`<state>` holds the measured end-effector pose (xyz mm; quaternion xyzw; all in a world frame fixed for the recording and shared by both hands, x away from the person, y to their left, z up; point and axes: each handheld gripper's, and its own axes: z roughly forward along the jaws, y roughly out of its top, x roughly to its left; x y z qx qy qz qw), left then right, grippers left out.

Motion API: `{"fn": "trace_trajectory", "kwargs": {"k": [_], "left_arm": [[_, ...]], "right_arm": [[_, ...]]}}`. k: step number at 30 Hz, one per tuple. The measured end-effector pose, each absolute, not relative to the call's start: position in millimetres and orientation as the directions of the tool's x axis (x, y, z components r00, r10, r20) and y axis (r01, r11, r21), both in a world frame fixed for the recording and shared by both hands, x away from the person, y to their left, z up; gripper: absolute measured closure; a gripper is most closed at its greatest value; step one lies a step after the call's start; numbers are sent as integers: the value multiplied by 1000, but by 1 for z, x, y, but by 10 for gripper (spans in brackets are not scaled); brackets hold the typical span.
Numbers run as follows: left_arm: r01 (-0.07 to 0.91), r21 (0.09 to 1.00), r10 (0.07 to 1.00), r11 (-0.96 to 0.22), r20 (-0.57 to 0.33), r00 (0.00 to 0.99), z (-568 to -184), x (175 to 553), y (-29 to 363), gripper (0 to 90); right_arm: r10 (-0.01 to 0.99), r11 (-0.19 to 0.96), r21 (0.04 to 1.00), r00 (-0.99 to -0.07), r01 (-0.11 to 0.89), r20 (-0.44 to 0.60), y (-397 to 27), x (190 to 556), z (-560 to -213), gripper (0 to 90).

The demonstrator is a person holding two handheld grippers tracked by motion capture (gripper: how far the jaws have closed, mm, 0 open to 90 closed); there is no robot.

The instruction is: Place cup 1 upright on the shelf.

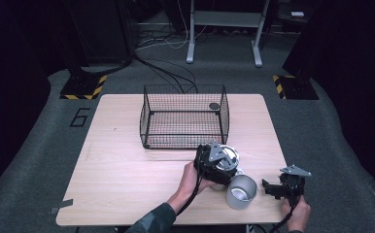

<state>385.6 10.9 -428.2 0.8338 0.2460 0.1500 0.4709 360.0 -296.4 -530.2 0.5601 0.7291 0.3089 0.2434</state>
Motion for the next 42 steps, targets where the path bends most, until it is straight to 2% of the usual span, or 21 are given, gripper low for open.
{"fn": "trace_trajectory", "kwargs": {"k": [17, 42], "left_arm": [[243, 867, 535, -434, 31, 844, -422, 386, 21, 39], [225, 882, 595, -413, 74, 800, -395, 383, 75, 38]], "right_arm": [[967, 183, 723, -255, 666, -10, -296, 360, -530, 0], [967, 183, 723, -254, 666, -11, -297, 360, -530, 0]]}}
